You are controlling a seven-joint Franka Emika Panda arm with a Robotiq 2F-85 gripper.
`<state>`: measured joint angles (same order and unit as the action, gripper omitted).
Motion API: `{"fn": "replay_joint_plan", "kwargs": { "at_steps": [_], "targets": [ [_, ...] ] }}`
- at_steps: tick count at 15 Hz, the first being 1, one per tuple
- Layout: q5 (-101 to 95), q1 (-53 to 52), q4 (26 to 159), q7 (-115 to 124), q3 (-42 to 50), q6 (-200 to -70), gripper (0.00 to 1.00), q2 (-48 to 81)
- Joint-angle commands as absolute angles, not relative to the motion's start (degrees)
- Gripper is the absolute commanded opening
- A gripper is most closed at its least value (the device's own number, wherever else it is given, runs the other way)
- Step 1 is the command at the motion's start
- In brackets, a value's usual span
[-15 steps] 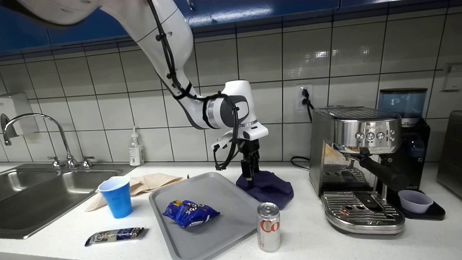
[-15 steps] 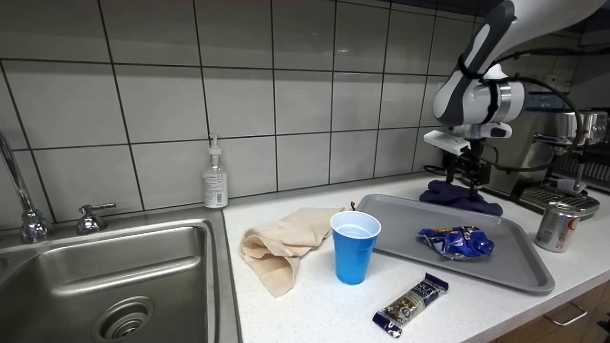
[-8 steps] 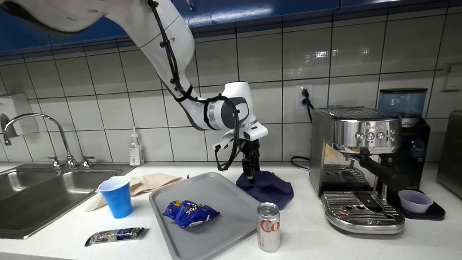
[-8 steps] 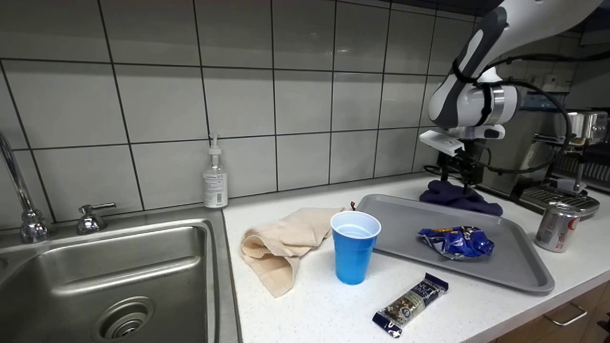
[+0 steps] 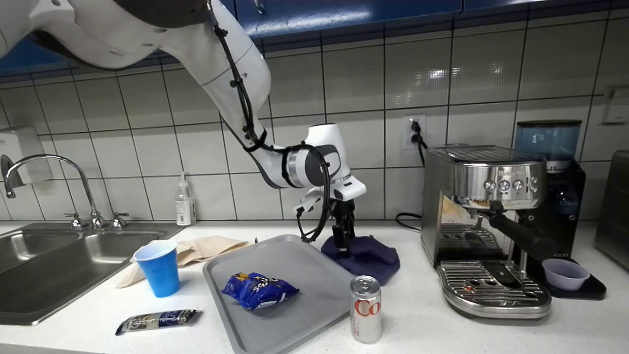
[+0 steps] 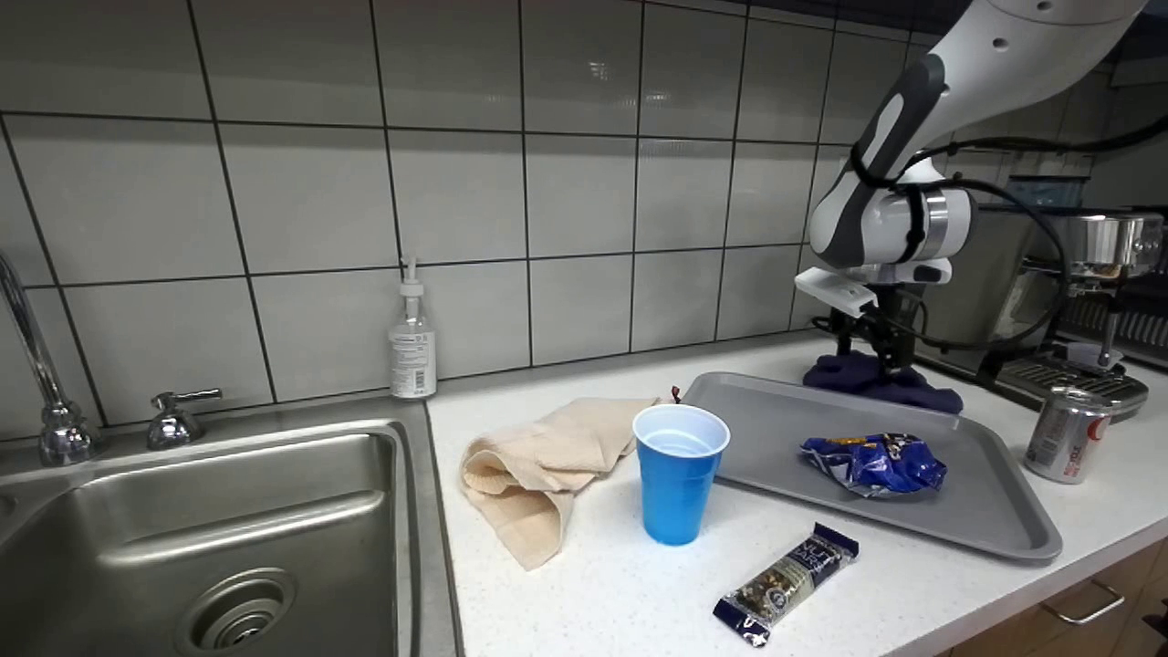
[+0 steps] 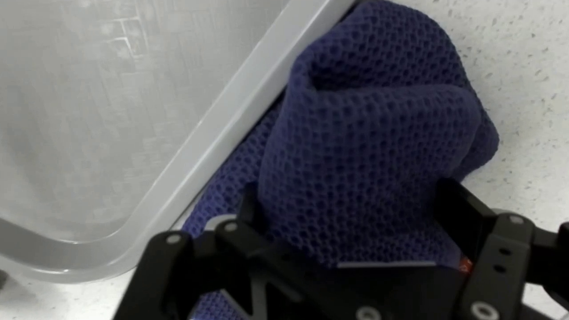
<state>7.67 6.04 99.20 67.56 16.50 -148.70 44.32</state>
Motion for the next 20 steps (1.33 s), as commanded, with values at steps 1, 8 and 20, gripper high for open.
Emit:
{"fn": "replay_joint_plan", "kwargs": {
  "at_steps": [1, 8, 20],
  "targets": [
    [8.0, 5.8, 95.5, 68.8, 16.8, -148.1, 1.00, 47.5],
    [8.1, 5.8, 92.7, 68.8, 16.9, -147.5, 1.00, 50.1],
    [8.0, 6.0, 91.0, 68.7, 17.3, -146.9, 0.03, 50.8]
  ]
}}
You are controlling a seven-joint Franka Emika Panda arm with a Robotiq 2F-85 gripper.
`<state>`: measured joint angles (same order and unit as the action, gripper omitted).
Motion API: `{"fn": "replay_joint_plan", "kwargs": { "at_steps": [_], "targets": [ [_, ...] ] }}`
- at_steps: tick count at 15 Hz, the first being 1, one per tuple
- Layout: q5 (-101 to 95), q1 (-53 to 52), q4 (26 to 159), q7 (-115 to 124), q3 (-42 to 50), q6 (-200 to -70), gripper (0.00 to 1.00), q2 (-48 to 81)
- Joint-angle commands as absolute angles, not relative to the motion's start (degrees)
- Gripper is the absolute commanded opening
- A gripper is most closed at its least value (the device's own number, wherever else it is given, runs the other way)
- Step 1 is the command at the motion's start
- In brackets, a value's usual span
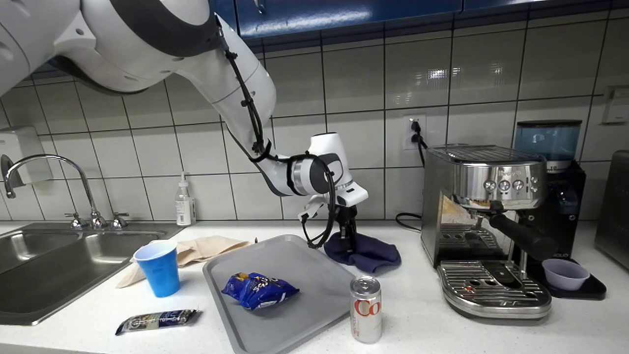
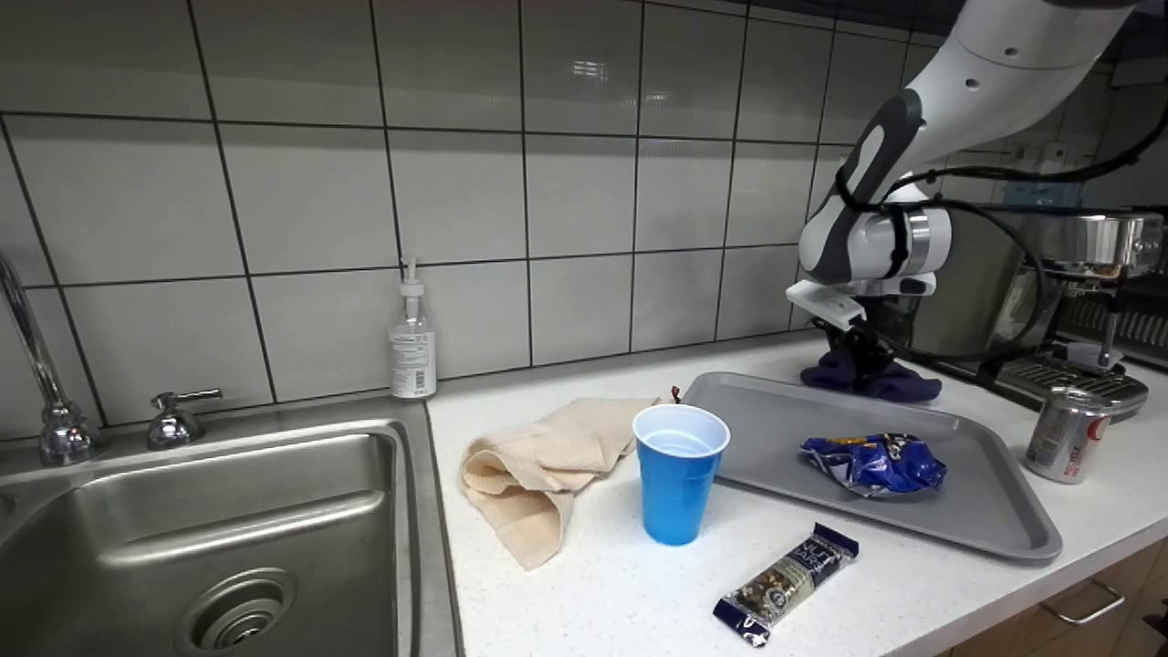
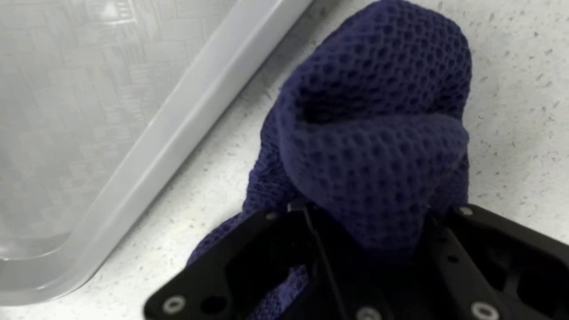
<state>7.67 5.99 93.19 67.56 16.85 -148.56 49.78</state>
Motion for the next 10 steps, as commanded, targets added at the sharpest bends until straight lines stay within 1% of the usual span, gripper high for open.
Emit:
{"fn": "replay_joint_plan", "kwargs": {
  "at_steps": [1, 2, 4, 10],
  "targets": [
    [8.0, 6.1, 91.1, 68.5, 17.3, -146.9, 0.00, 50.5],
    [8.0, 6.1, 91.3, 68.3, 17.4, -146.9, 0.00, 50.1],
    [7.9, 6.2, 91.8, 67.9, 17.4, -146.8, 0.03, 49.3],
    [7.5, 6.0, 93.5, 66.8, 17.4, -146.3, 0.03, 46.3]
  ]
}}
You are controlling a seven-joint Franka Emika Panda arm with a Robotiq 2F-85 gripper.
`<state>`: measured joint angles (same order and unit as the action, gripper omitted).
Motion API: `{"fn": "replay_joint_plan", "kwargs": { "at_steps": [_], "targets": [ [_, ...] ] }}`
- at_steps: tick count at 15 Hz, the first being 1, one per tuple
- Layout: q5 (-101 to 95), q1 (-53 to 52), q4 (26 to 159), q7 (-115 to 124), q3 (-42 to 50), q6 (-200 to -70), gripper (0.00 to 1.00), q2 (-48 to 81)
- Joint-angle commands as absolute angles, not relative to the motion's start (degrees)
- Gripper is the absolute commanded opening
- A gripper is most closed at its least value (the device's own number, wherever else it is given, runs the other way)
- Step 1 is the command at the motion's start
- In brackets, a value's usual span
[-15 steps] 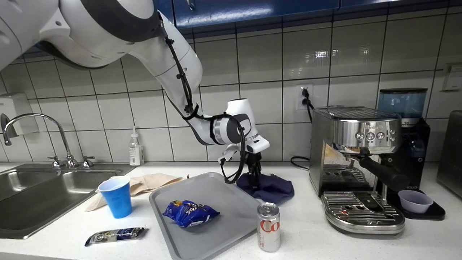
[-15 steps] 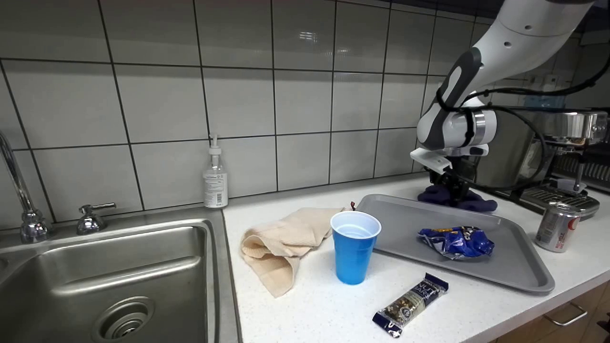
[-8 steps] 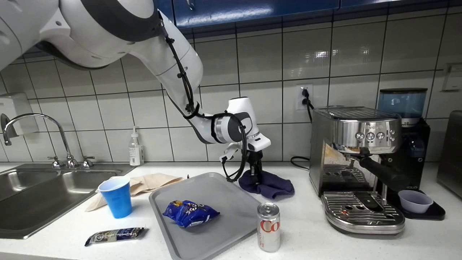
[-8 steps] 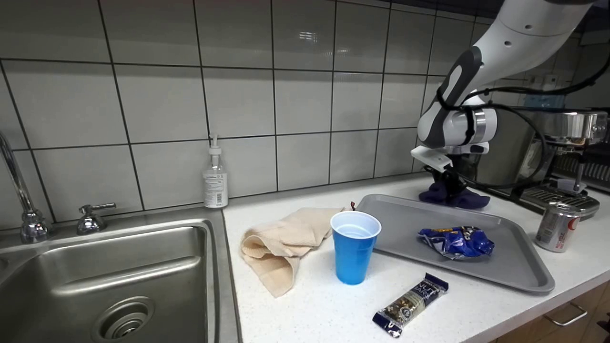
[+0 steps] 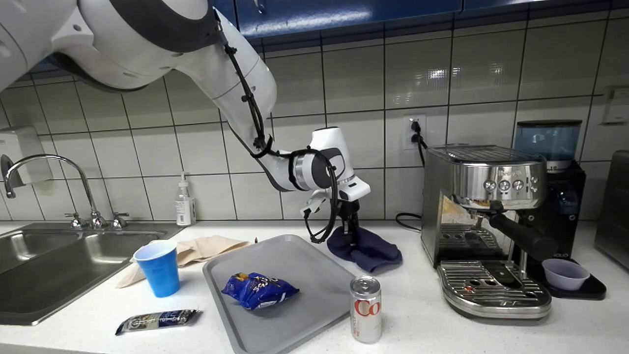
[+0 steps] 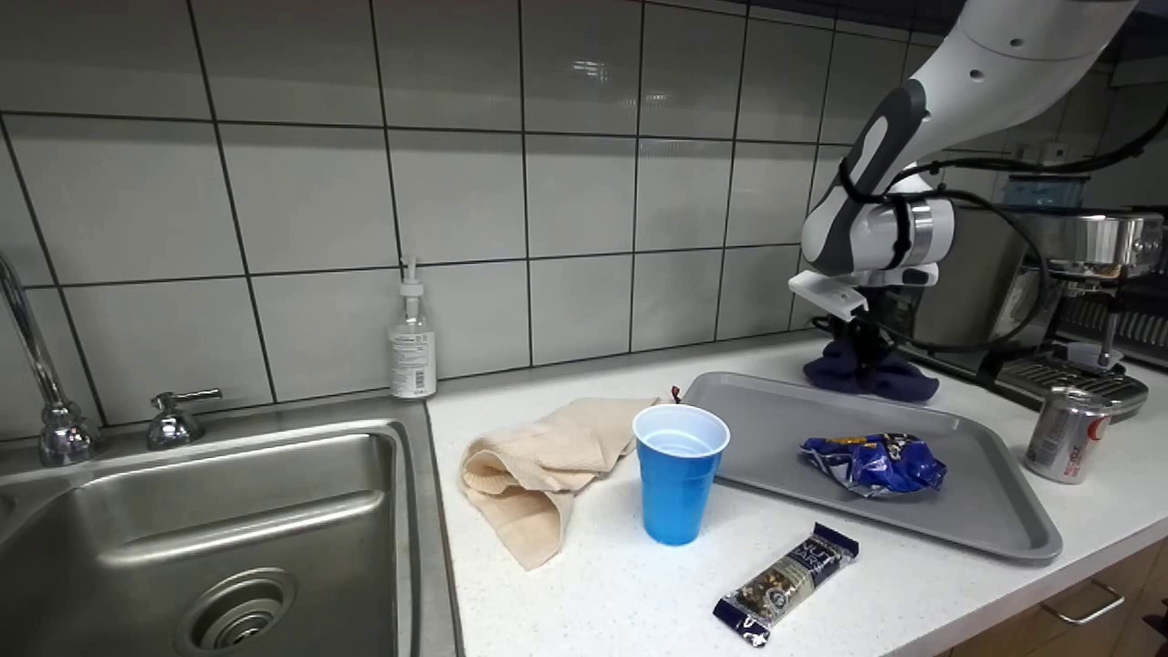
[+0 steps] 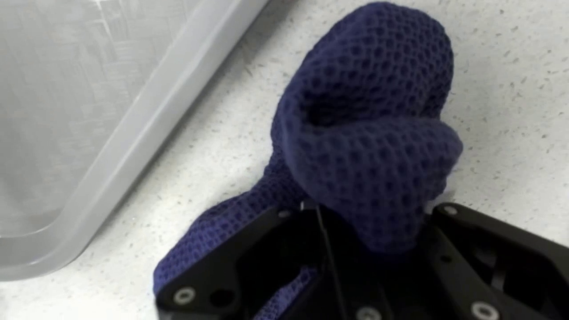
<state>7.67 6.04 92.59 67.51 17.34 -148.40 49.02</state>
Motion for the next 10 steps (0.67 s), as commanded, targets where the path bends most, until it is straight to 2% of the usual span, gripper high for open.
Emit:
{"fn": "replay_joint_plan", "kwargs": {
  "at_steps": [1, 10],
  "targets": [
    [7.4, 5.9, 93.7, 66.8, 17.5, -146.2, 0.03, 45.9],
    [7.3, 5.4, 96.3, 65.1, 16.2, -146.7, 0.03, 41.0]
  ]
}}
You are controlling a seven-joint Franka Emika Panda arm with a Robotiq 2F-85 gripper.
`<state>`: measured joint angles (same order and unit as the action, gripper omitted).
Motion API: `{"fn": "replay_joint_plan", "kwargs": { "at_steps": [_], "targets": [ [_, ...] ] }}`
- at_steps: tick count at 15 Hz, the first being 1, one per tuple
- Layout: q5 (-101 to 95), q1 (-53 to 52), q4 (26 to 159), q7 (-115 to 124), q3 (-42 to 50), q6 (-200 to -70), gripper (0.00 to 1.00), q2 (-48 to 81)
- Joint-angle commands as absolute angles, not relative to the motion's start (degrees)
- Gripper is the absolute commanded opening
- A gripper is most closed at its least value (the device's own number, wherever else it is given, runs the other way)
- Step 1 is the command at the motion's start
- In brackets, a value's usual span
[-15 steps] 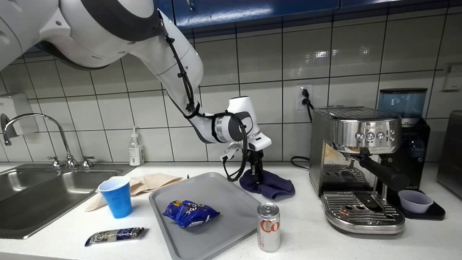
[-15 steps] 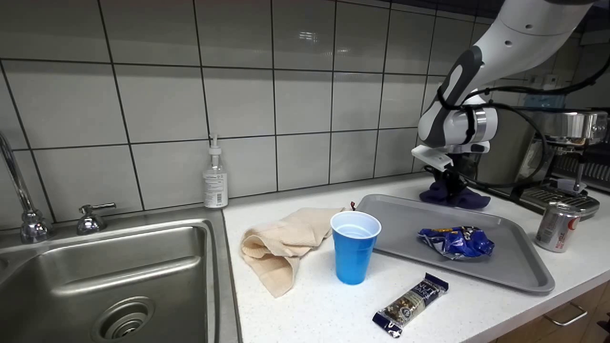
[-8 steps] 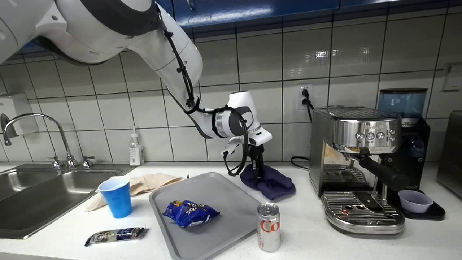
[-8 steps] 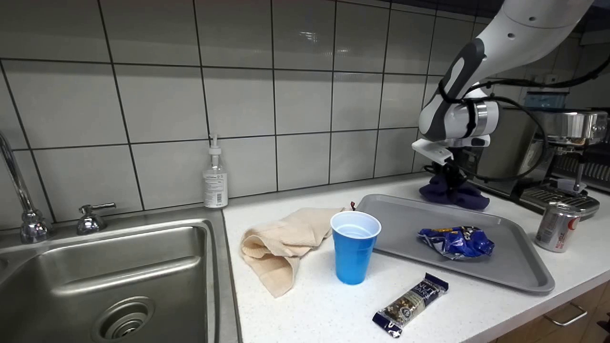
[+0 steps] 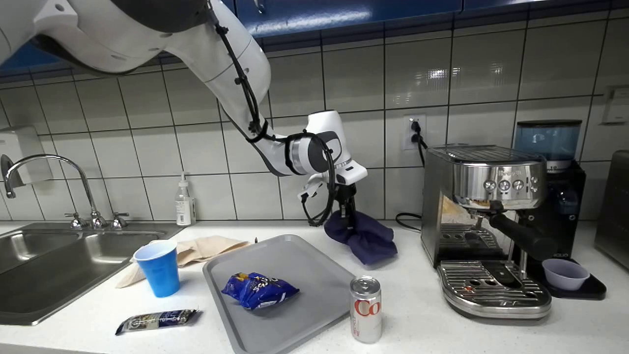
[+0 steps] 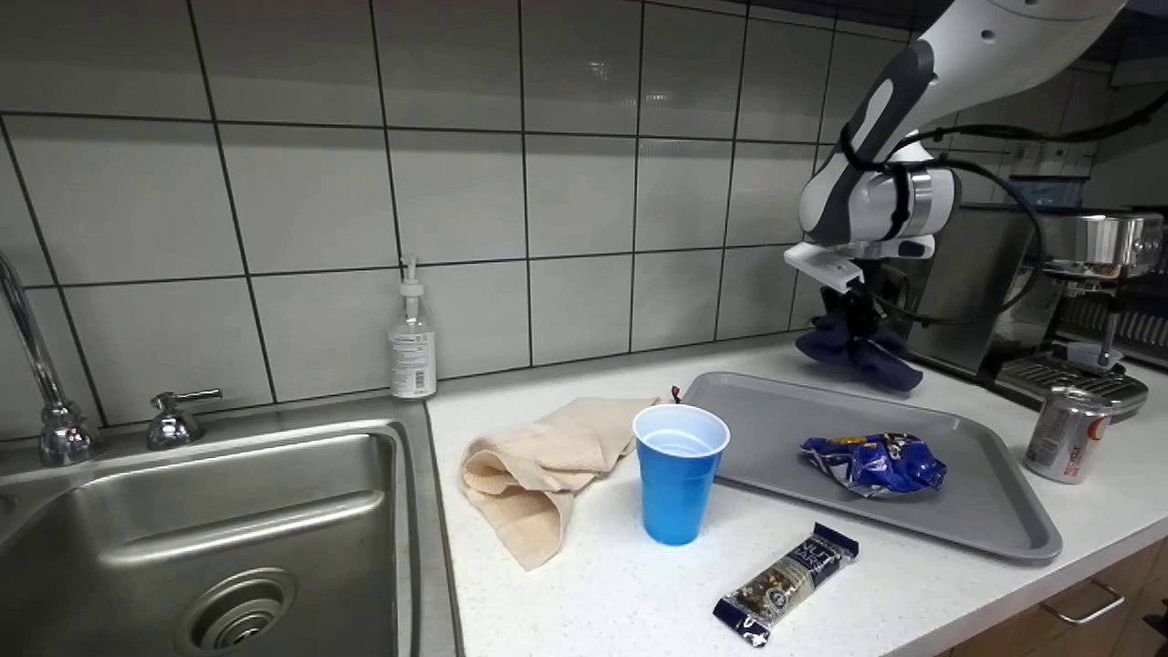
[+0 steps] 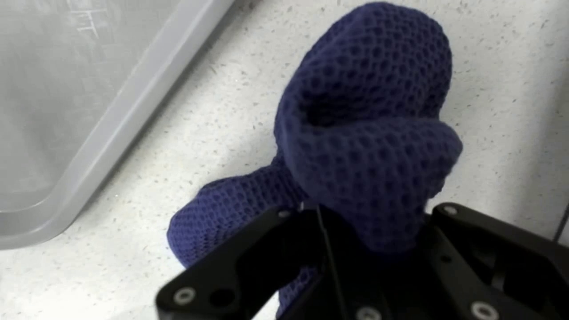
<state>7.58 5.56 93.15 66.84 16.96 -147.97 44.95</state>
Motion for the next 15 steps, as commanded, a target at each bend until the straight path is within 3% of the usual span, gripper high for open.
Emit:
{"fn": "replay_joint_plan", "kwargs": {
  "at_steps": [1, 15],
  "targets": [
    [7.2, 5.3, 96.8, 64.8, 16.2, -146.7, 0.03, 40.4],
    [6.2, 5.5, 110.7, 54.6, 16.8, -148.3, 0.03, 28.3]
  ]
}}
